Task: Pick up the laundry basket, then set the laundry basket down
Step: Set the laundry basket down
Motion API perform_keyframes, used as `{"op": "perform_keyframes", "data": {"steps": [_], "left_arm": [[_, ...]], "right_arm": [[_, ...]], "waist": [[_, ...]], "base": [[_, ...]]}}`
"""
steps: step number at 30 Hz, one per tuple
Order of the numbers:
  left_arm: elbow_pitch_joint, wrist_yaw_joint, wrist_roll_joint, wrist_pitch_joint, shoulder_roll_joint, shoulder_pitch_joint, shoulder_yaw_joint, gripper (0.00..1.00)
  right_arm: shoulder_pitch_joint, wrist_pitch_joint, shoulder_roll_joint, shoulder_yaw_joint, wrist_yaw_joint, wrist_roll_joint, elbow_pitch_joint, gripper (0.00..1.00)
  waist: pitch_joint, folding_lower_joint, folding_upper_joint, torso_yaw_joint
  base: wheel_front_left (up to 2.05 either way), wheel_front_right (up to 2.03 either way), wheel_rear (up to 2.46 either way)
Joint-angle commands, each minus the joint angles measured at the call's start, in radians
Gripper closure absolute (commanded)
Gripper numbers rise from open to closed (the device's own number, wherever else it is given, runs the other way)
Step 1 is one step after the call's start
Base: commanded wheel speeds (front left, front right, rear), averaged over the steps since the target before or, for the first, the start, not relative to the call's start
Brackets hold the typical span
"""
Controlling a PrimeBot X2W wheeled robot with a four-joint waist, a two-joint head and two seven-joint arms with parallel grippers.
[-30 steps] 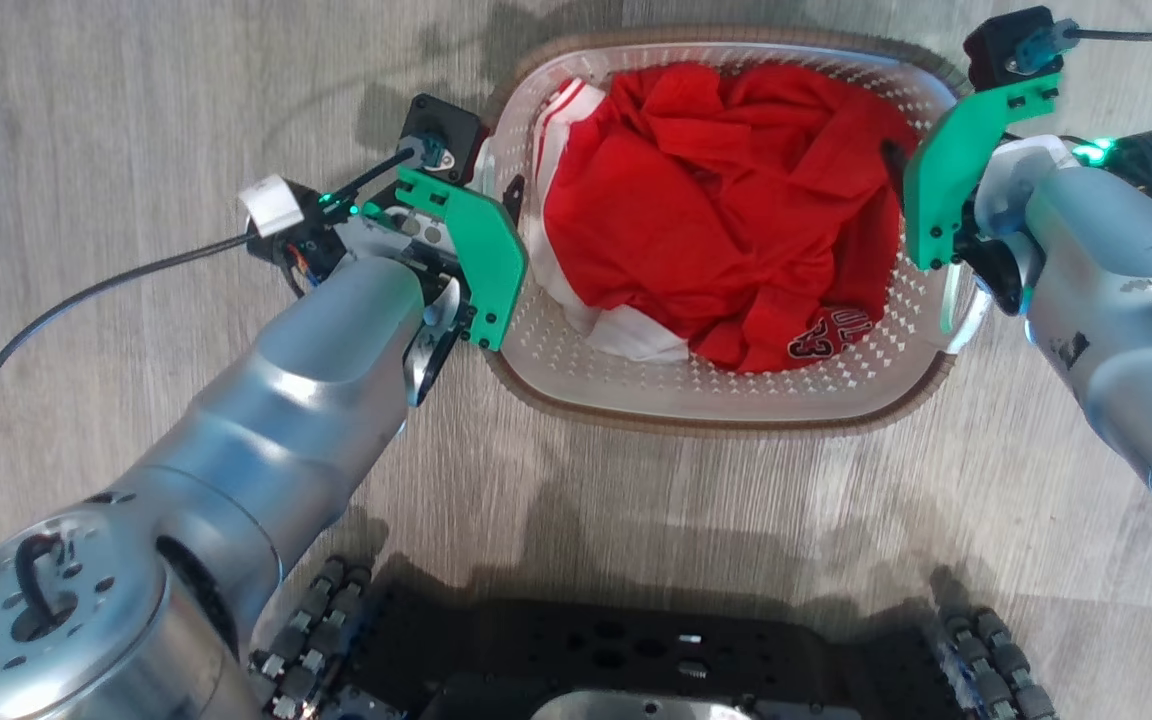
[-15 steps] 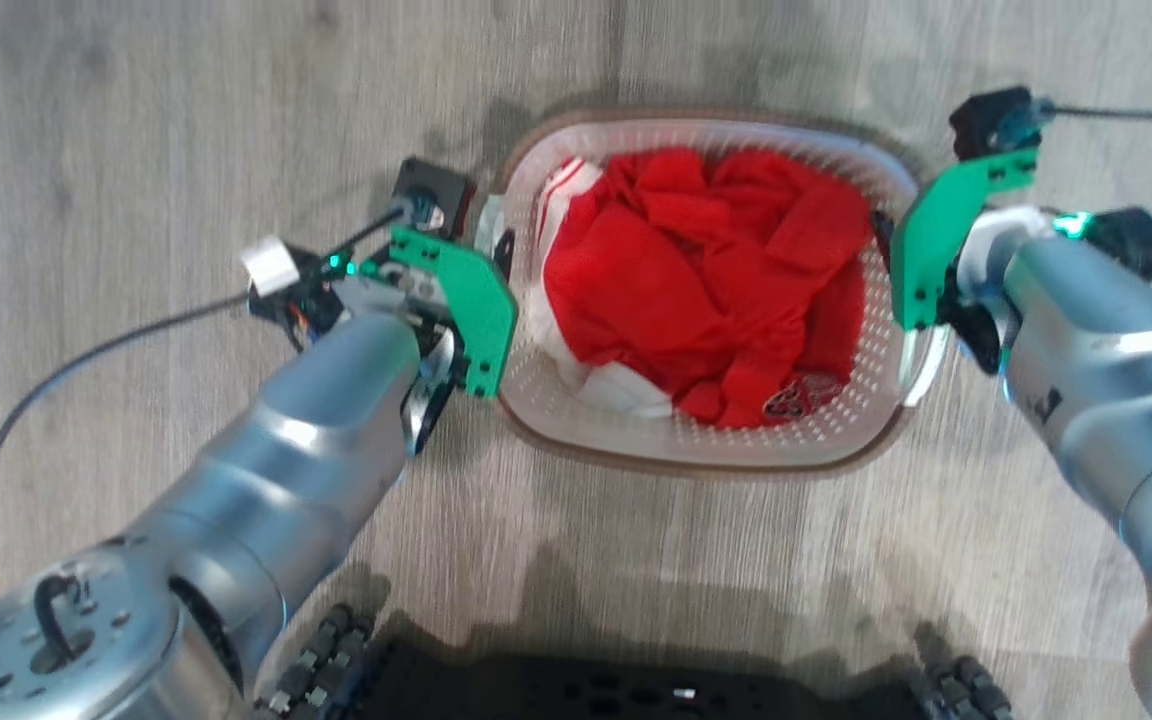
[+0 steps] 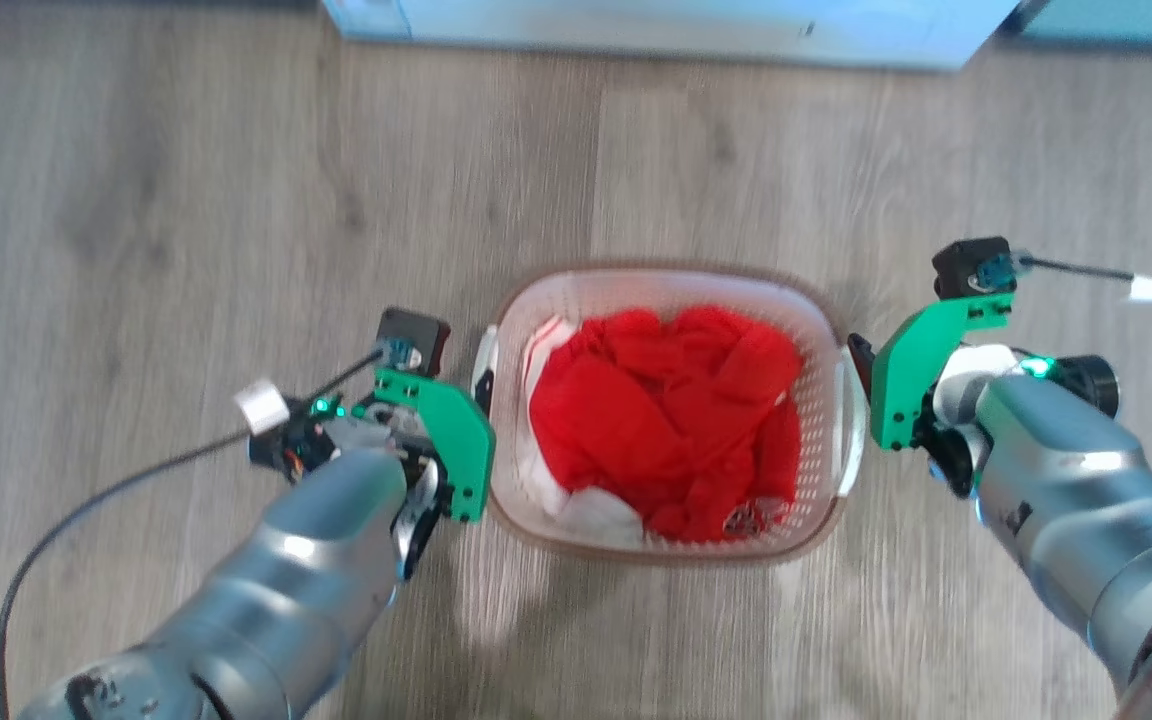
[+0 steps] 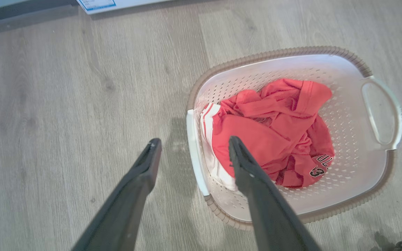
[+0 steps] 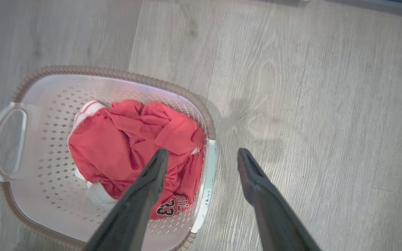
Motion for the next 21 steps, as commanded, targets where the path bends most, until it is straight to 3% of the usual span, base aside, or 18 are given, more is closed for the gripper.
{"op": "perform_keyframes", "data": {"steps": [1, 10, 15, 21], "left_arm": [[-0.004, -0.002, -0.007, -0.019, 0.019, -0.001, 0.008, 0.00], [-0.035, 0.027, -0.006, -0.081, 0.019, 0.045, 0.070, 0.00], [-0.198, 0.089, 0.148, -0.081, 0.063, 0.075, 0.273, 0.00], [-0.495, 0.144, 0.426, -0.082, 0.105, 0.239, 0.567, 0.00]], "right_arm": [[0.037, -0.030, 0.010, -0.008, -0.002, 0.002, -0.003, 0.00], [0.111, -0.202, 0.051, -0.060, -0.002, 0.012, -0.003, 0.00], [0.093, -0.222, 0.028, -0.136, -0.002, -0.030, -0.081, 0.00], [0.170, -0.222, -0.048, -0.441, -0.002, -0.282, -0.304, 0.00]], "waist": [[-0.104, 0.0001, -0.0001, -0.015], [-0.283, 0.0001, -0.0001, -0.027], [-0.344, 0.0001, -0.0001, -0.036], [-0.408, 0.0001, -0.0001, -0.040]], "base": [[0.00, 0.00, 0.00], [0.00, 0.00, 0.00], [0.00, 0.00, 0.00], [0.00, 0.00, 0.00]]}}
